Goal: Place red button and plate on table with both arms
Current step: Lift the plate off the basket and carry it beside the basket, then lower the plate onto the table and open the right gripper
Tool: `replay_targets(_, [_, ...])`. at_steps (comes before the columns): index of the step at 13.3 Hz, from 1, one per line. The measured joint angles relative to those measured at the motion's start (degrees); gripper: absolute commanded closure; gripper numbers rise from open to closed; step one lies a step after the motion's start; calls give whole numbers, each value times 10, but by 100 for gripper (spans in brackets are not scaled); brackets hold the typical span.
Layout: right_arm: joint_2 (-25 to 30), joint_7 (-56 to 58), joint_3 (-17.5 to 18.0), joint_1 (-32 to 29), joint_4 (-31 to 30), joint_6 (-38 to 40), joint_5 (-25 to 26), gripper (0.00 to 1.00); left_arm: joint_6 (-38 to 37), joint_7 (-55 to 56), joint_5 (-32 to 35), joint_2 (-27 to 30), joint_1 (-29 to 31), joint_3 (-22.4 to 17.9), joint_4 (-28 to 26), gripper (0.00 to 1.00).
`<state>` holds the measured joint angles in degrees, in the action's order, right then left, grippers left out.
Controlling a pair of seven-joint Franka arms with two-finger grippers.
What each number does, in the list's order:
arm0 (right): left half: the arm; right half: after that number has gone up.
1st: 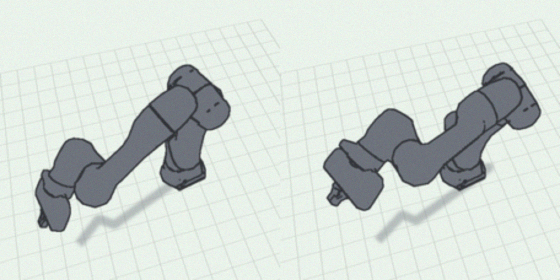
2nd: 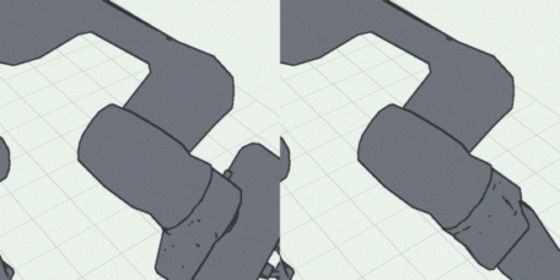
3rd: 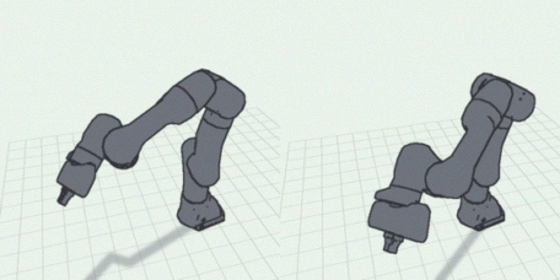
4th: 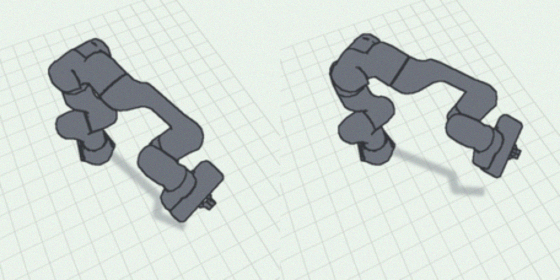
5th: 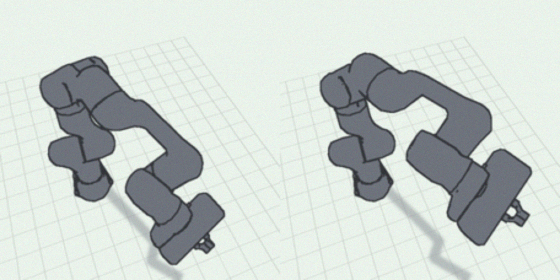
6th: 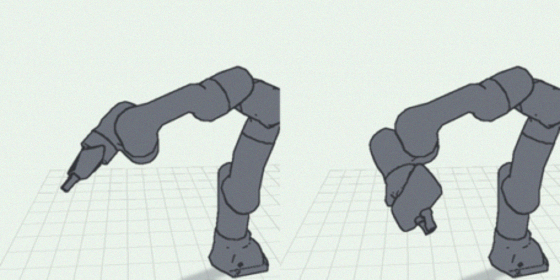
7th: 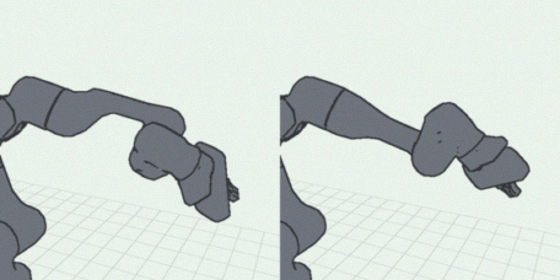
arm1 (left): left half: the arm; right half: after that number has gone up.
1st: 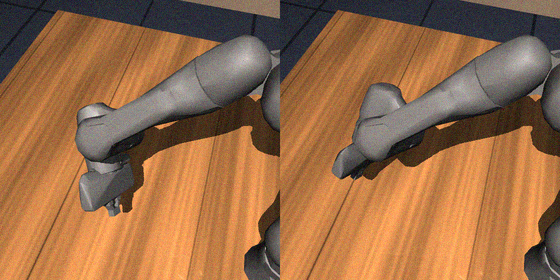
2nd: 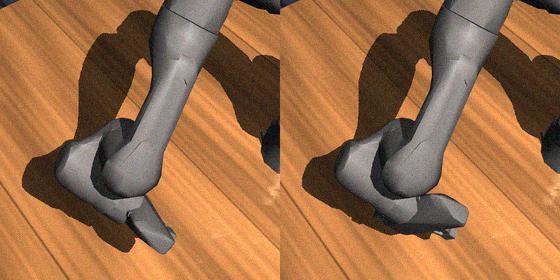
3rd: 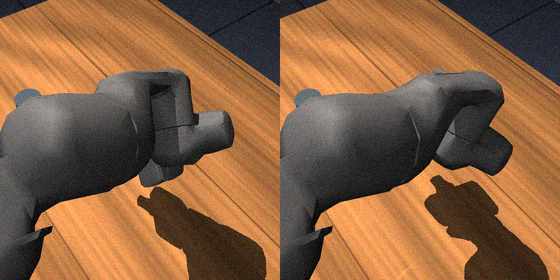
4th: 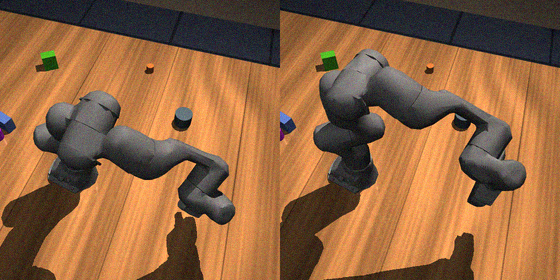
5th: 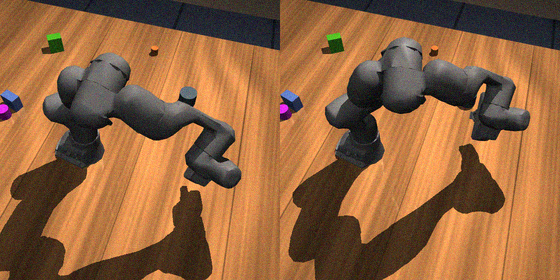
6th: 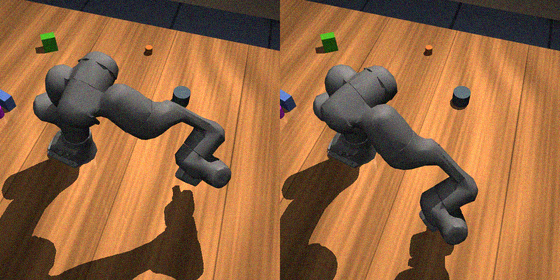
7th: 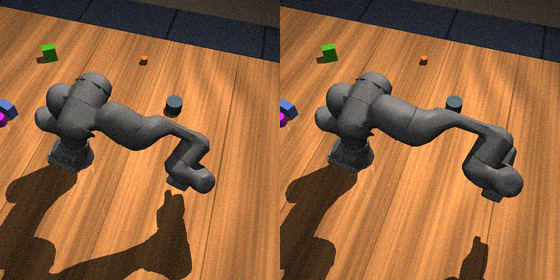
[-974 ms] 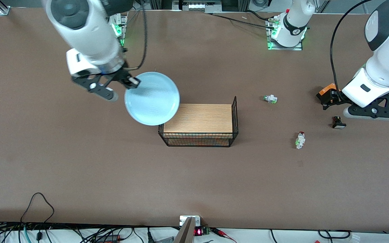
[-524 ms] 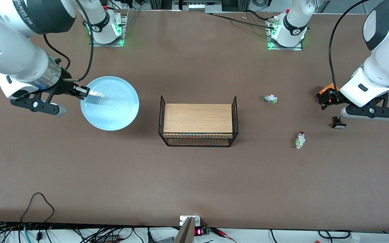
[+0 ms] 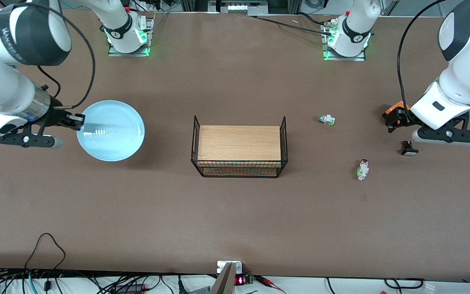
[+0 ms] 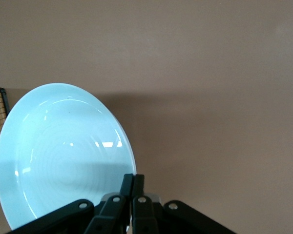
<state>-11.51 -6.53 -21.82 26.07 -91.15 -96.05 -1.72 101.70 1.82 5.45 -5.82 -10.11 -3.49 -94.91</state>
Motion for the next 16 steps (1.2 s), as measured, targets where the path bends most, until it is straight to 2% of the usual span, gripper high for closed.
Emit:
replay_targets(3, [10, 68, 0, -43, -31, -19, 0, 100, 0, 0, 0, 0, 0, 0, 0, 0])
replay_targets(7, [16, 89, 0, -69, -68, -38, 0, 100, 0, 0, 0, 0, 0, 0, 0, 0])
replay_targets(16, [12, 120, 2, -81, -225, -268, 0, 100, 0, 0, 0, 0, 1, -1, 0, 0])
